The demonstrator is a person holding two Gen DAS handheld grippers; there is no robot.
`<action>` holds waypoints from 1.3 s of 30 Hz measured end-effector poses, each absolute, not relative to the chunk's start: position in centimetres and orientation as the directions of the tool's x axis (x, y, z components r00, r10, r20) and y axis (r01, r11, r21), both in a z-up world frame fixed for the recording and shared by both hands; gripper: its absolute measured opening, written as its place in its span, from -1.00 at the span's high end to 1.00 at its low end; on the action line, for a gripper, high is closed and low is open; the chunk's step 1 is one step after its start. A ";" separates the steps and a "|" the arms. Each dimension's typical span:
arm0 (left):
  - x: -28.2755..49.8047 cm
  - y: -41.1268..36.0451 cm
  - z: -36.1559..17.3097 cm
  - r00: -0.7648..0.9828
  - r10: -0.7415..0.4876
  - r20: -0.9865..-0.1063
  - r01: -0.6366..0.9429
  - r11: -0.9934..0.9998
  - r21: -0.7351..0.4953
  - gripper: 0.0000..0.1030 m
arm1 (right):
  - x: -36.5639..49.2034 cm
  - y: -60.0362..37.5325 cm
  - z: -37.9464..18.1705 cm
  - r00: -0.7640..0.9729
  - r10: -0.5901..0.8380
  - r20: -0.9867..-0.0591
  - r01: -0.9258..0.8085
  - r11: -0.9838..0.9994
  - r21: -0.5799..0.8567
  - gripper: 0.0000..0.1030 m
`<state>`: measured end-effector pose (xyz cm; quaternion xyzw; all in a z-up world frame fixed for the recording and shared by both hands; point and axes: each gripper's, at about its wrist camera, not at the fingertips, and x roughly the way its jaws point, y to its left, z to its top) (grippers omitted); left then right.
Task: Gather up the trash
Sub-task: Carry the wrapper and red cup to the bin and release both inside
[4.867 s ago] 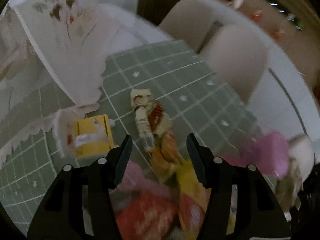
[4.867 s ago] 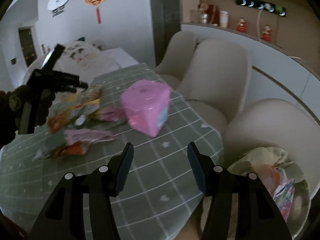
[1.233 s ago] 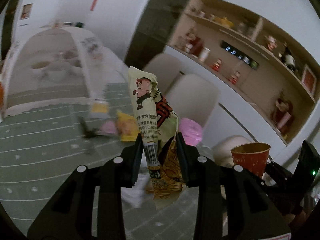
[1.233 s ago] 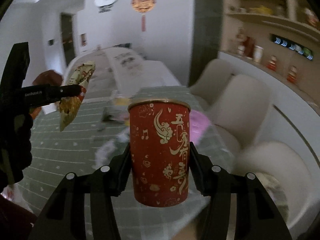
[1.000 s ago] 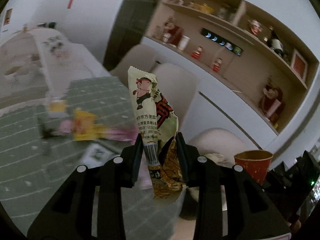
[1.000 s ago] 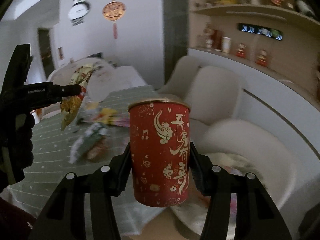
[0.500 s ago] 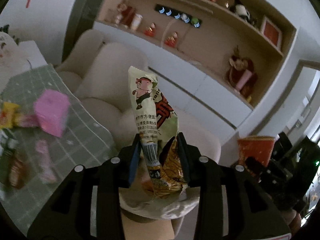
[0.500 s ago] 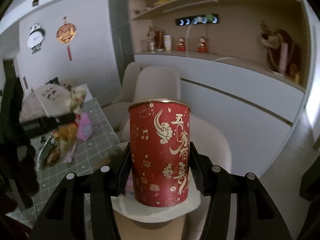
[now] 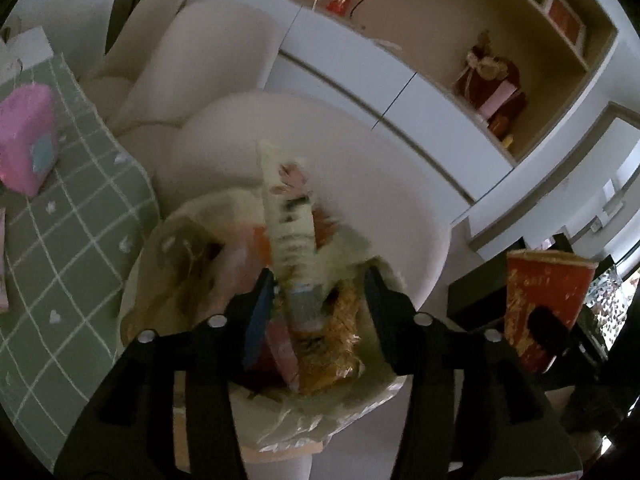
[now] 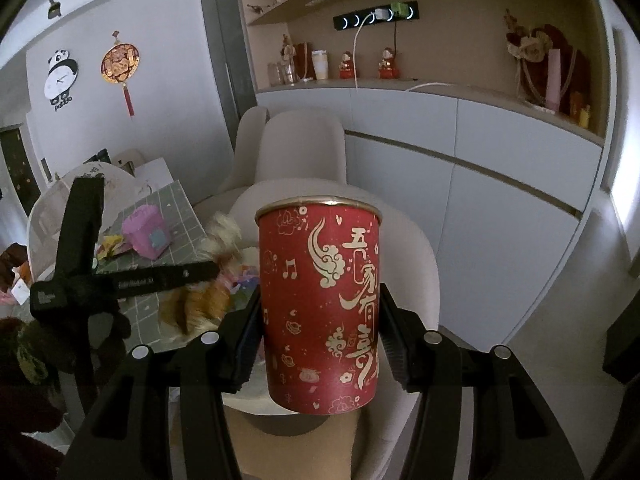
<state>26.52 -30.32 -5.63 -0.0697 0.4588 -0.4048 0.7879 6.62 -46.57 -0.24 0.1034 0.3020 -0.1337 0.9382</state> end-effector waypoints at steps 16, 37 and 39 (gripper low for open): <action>25.2 -19.7 -2.3 0.371 -0.649 -0.664 0.488 0.745 -0.455 -0.03 | 18.2 -45.3 -3.7 0.729 -0.025 -0.684 0.181 0.971 0.158 0.01; 26.2 -7.3 -2.1 0.488 -0.565 -0.665 0.333 0.825 -0.456 -0.03 | 23.0 -41.5 -10.4 0.562 0.050 -0.826 0.225 0.952 0.210 -0.12; 26.3 -7.1 -2.2 0.483 -0.571 -0.664 0.340 0.821 -0.459 -0.03 | 22.5 -41.4 -9.8 0.579 0.038 -0.815 0.240 0.947 0.214 -0.16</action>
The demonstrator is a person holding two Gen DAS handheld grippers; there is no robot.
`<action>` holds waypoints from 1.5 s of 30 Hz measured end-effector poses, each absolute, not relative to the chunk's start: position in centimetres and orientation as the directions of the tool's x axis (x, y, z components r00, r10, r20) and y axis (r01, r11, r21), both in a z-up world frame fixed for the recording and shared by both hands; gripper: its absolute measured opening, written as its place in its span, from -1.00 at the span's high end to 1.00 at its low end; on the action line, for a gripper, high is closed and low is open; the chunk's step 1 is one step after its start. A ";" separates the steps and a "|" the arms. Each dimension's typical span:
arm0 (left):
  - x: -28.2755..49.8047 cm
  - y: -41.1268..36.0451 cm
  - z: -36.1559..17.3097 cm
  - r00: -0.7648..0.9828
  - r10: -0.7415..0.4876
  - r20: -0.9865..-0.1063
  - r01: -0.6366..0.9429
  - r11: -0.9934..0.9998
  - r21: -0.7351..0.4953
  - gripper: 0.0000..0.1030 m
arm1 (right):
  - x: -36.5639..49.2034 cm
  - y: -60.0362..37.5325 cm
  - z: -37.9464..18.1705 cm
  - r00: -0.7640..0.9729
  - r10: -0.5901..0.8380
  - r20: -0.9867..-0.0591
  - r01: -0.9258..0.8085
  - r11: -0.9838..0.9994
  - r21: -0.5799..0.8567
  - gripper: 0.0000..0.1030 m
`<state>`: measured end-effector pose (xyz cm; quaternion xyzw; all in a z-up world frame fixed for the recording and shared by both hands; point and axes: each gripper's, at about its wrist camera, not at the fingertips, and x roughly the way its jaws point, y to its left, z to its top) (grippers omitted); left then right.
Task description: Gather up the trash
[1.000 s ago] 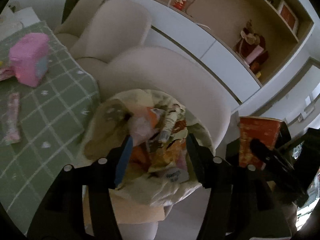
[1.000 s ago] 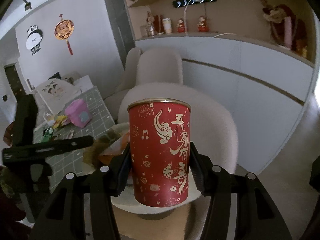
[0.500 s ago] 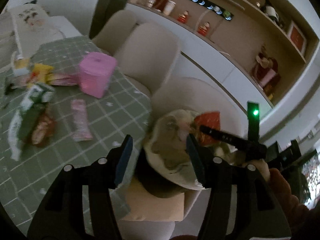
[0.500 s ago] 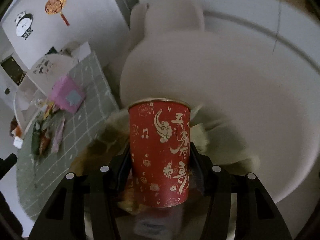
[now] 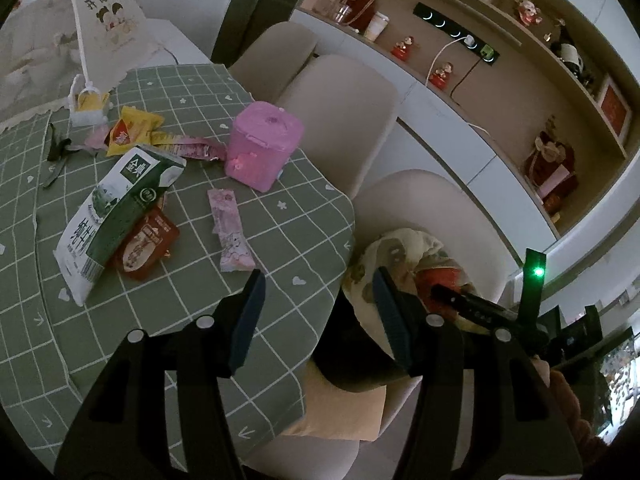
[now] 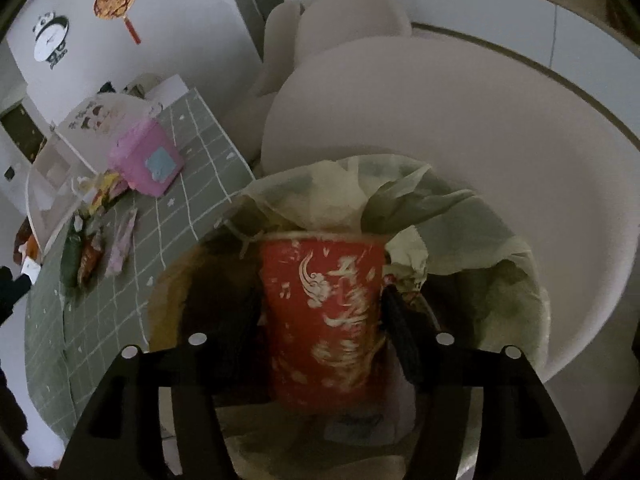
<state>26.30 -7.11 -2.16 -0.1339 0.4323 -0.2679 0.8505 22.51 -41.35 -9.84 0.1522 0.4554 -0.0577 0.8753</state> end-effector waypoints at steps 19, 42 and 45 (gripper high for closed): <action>29.5 1.4 -1.3 0.574 -0.500 -0.648 0.275 0.863 -0.423 -0.03 | 18.8 -32.0 -0.4 0.741 -0.020 -0.671 0.131 0.985 0.115 -0.16; 36.8 19.8 -4.4 0.660 -0.359 -0.660 0.207 0.931 -0.300 -0.04 | 28.5 -14.1 -0.7 0.742 -0.008 -0.670 -0.017 0.999 -0.031 -0.16; 39.6 18.9 -6.0 0.641 -0.373 -0.670 0.241 0.927 -0.286 -0.04 | 29.1 -14.1 -1.6 0.728 -0.022 -0.685 -0.022 0.998 -0.055 -0.16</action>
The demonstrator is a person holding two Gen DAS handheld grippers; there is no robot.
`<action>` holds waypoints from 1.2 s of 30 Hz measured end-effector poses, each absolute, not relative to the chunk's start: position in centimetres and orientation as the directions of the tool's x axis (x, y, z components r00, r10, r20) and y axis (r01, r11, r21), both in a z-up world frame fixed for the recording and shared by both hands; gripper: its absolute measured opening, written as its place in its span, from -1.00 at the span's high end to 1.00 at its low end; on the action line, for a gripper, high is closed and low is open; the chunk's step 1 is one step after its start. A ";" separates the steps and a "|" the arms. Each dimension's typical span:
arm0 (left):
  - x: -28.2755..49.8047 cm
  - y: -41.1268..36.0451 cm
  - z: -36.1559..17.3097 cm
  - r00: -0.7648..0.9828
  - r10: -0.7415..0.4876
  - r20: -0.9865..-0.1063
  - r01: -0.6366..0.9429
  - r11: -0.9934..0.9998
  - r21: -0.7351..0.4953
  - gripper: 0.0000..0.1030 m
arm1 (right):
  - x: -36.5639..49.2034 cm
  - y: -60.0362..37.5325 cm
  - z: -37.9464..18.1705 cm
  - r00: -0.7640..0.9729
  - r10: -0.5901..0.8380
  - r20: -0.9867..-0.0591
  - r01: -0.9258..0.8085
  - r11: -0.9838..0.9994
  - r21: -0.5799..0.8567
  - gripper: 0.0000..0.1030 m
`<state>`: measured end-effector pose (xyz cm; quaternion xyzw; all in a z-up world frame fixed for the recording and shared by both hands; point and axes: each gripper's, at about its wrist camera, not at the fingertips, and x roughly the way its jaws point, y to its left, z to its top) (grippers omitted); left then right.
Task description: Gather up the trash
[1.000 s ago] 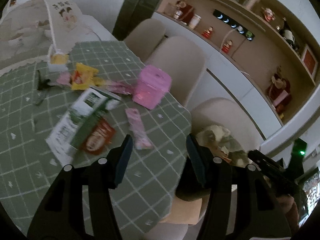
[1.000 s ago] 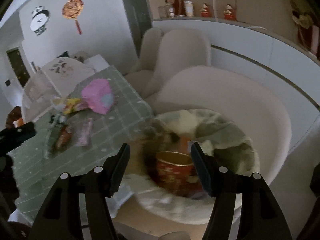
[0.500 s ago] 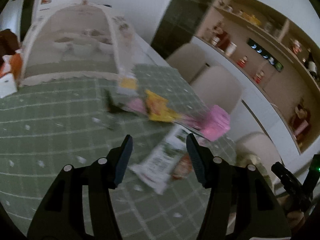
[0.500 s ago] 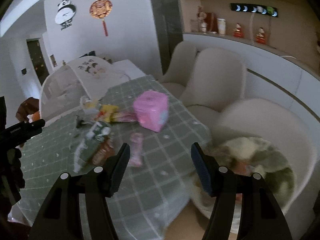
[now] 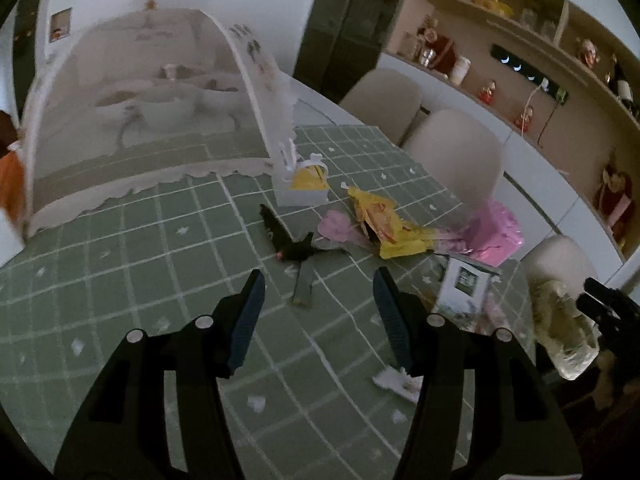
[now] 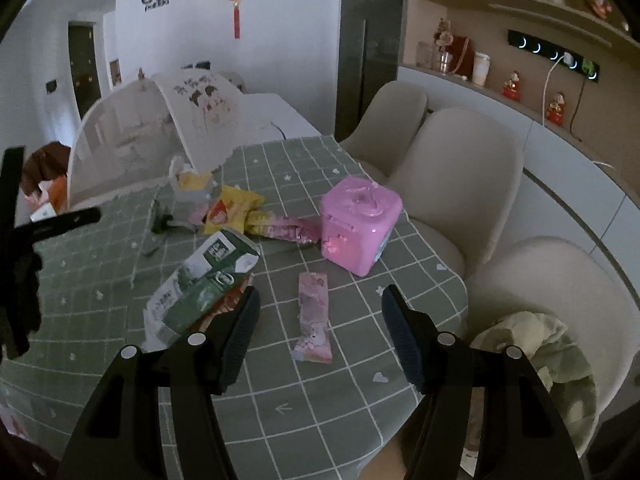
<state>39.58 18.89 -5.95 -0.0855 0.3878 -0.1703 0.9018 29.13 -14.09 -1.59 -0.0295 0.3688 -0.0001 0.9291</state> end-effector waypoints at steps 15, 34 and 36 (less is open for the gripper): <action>51.9 13.8 -12.7 0.427 -0.384 -0.819 0.573 0.816 -0.084 -0.04 | 33.0 -17.8 -7.8 0.602 0.032 -0.798 0.057 0.995 0.084 -0.13; 43.5 19.4 -9.8 0.542 -0.409 -0.734 0.162 0.908 -0.386 -0.04 | 33.4 -17.3 -8.9 0.607 0.059 -0.793 0.034 0.994 0.100 -0.14; 43.6 18.9 -11.0 0.518 -0.367 -0.773 0.119 0.925 -0.360 -0.04 | 33.5 -16.9 -8.5 0.620 0.057 -0.783 0.024 0.996 0.091 -0.14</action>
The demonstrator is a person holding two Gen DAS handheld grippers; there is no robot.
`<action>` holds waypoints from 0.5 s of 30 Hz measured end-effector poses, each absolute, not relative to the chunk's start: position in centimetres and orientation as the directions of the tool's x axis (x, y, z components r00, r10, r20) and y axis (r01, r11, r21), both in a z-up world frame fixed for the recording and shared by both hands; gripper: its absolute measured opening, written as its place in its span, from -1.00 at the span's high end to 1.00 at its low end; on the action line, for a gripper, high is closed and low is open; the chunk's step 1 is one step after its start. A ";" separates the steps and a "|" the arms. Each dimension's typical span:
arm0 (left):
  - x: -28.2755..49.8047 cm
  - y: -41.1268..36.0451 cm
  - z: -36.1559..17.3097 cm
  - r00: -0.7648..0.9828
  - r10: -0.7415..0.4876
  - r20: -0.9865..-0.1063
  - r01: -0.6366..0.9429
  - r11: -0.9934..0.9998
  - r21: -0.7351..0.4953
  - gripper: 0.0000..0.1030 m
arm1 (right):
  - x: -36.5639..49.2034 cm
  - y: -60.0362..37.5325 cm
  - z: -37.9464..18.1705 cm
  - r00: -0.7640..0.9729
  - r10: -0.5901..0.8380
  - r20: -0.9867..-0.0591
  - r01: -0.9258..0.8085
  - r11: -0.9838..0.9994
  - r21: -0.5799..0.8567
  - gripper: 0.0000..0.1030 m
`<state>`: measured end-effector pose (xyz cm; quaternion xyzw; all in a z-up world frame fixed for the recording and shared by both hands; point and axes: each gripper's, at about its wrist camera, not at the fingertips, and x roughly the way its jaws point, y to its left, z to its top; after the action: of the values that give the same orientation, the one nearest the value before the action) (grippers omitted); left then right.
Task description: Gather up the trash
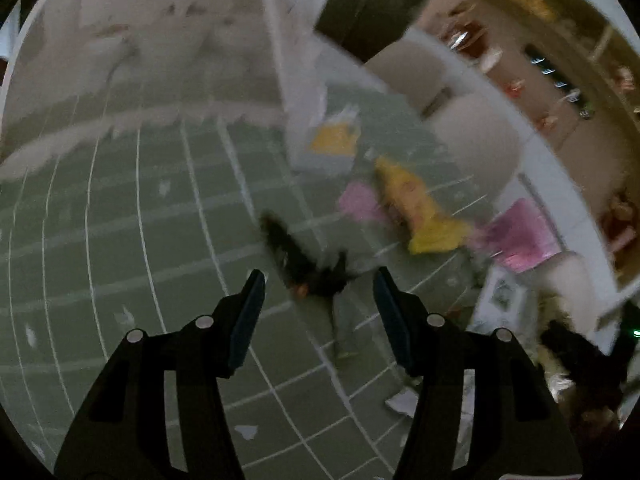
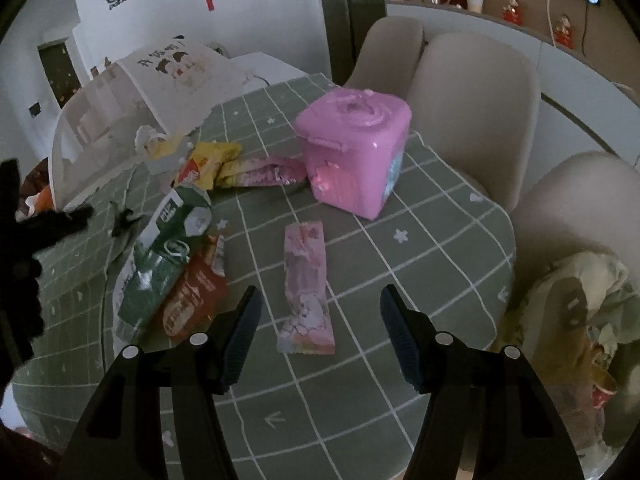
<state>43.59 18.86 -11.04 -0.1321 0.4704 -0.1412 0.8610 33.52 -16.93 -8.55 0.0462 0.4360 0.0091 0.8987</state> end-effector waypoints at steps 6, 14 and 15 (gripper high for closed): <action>45.9 16.3 -13.8 0.490 -0.287 -0.823 0.066 0.954 -0.294 -0.02 | 33.2 -17.0 -8.1 0.629 0.044 -0.776 0.006 0.998 0.062 -0.13; 46.4 16.5 -11.9 0.506 -0.334 -0.795 0.089 0.937 -0.338 0.43 | 33.1 -18.2 -9.3 0.597 0.089 -0.797 -0.023 0.995 0.094 0.05; 45.9 16.5 -11.3 0.510 -0.336 -0.792 0.089 0.936 -0.340 0.43 | 33.5 -18.0 -9.6 0.587 0.096 -0.804 -0.036 0.995 0.092 0.09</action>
<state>45.88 16.52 -11.30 -0.1289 0.4792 -0.1237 0.8593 33.48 -18.02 -9.60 0.0330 0.4528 0.0369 0.8902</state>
